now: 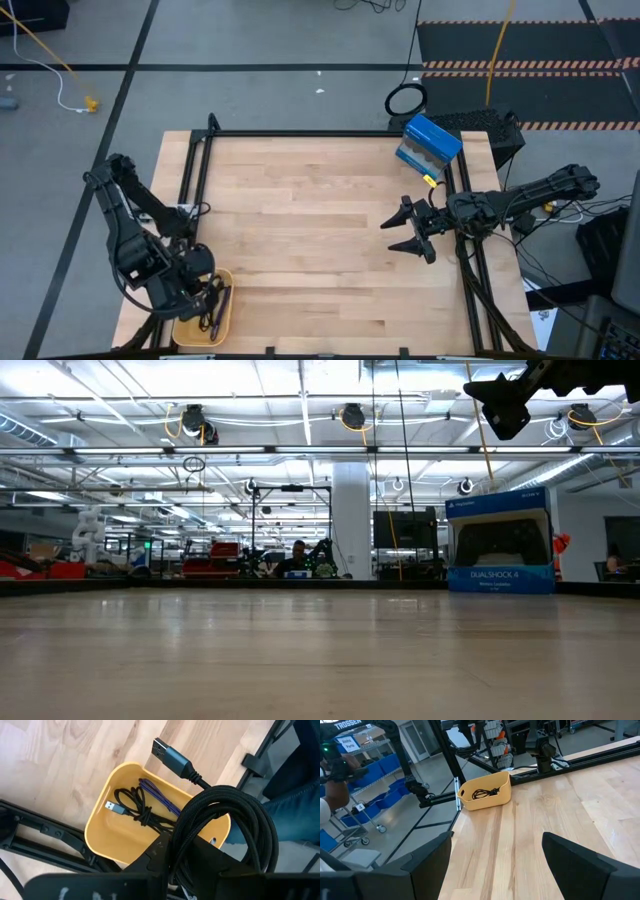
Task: Pick and place USB-C Cables
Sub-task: Put the black charger cable into the yellow bin
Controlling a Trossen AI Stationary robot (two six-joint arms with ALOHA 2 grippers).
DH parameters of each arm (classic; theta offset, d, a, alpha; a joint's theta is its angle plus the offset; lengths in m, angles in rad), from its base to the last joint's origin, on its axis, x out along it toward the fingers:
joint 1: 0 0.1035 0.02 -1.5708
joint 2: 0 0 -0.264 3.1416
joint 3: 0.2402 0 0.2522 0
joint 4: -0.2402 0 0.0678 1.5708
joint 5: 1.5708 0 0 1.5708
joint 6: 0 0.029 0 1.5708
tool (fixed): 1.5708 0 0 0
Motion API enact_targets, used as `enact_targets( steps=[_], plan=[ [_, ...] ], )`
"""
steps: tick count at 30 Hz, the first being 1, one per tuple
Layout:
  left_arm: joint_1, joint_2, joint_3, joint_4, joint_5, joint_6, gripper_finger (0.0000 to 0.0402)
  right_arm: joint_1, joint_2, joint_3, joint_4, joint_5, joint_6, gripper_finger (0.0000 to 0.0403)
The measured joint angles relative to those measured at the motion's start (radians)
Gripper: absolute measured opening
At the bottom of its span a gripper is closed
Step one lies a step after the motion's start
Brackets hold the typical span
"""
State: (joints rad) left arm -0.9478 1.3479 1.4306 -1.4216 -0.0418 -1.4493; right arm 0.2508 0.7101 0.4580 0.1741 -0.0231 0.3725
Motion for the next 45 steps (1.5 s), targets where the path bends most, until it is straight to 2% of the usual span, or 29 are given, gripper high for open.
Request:
enact_targets(
  steps=[10,15,21,35,45],
  plan=[
    [-0.001,0.0,0.0,0.0,-0.016,-0.013,0.006,0.0,0.0,0.0,0.0,0.001,-0.031,0.0306],
    [-0.023,0.002,-0.001,0.002,-0.095,-0.029,0.006,0.0,0.0,0.0,0.0,0.001,-0.073,0.03],
    [-0.052,0.041,-0.003,0.01,-0.123,-0.087,0.006,0.0,0.0,0.0,0.0,0.001,-0.12,0.0261],
    [-0.156,0.17,-0.003,0.03,-0.108,-0.173,0.006,0.0,0.0,0.0,0.0,0.0,-0.179,0.012],
    [-0.18,0.249,-0.02,0.046,-0.106,-0.145,0.0061,0.0,0.0,0.0,0.001,0.0,-0.18,0.0087]
  ],
)
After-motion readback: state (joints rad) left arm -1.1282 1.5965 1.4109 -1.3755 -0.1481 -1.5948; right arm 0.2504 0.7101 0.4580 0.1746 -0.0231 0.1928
